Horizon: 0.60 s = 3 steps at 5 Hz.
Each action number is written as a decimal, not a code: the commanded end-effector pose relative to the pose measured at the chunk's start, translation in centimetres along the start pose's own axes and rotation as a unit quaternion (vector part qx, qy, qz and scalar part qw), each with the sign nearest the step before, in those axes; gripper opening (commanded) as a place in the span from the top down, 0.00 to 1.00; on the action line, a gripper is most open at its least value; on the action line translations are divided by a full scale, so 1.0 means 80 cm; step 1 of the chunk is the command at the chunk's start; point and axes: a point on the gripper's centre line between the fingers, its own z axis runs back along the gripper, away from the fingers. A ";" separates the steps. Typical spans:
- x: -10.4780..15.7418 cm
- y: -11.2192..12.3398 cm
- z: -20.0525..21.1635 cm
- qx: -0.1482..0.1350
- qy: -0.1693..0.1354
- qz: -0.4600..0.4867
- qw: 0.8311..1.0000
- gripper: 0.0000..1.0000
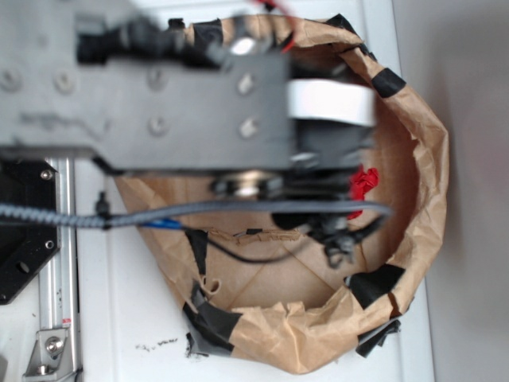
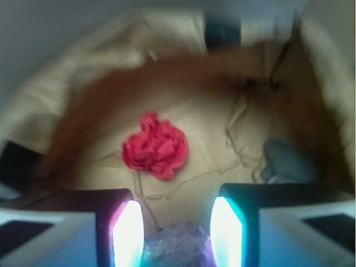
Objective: Grab the rock.
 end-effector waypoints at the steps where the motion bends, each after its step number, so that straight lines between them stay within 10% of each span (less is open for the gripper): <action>1: 0.007 0.000 0.028 -0.010 -0.021 -0.062 0.998 1.00; 3: 0.003 -0.003 0.019 -0.006 -0.023 -0.065 0.998 1.00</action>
